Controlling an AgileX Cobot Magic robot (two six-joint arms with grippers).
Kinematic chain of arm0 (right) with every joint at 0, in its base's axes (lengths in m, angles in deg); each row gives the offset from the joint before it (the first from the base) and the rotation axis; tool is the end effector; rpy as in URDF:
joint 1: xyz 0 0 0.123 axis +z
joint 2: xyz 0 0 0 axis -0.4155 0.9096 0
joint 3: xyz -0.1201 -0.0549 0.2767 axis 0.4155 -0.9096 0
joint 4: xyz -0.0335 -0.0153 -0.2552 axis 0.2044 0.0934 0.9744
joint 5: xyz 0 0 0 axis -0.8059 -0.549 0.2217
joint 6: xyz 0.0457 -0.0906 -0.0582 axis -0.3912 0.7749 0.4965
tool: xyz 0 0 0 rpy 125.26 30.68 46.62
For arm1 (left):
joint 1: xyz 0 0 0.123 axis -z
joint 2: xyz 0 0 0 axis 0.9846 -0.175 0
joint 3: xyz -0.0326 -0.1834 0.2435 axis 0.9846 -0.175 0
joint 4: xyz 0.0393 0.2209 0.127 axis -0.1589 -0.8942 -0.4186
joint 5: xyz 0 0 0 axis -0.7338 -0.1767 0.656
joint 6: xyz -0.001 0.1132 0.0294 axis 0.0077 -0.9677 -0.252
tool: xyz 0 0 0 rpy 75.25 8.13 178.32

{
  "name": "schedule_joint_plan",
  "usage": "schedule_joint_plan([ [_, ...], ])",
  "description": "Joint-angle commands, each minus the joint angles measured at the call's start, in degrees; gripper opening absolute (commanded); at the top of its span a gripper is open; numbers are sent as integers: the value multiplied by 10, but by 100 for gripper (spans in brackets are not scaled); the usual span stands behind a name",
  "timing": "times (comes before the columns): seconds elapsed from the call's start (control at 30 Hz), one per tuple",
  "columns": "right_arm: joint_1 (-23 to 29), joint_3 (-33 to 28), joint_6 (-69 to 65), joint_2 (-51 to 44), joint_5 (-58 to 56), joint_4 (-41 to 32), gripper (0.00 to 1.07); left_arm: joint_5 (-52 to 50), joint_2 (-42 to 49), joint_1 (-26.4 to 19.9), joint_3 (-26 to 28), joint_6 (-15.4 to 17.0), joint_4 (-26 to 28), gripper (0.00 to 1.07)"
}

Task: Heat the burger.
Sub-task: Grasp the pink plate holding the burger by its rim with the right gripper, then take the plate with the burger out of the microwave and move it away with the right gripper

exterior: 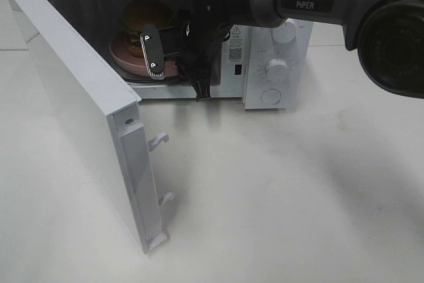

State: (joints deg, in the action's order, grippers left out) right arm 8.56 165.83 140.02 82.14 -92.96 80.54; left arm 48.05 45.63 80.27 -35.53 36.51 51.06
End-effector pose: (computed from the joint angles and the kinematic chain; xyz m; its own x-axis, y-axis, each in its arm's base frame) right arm 0.4855 0.3166 0.1364 0.3085 -0.9291 -0.2037 -0.7894 -0.1306 -0.5998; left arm -0.0022 -0.0087 0.2709 -0.4583 0.0056 -0.8888 0.0733 0.9968 -0.0316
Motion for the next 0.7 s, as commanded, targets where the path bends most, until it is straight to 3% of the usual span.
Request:
schedule_joint_plan([
  [0.03,11,5,3,-9,-19,-11,0,-7,3,-1,0,3,4,98],
  [0.7,24,-12,57,-37,-49,-15,0,-7,3,-1,0,3,4,98],
])
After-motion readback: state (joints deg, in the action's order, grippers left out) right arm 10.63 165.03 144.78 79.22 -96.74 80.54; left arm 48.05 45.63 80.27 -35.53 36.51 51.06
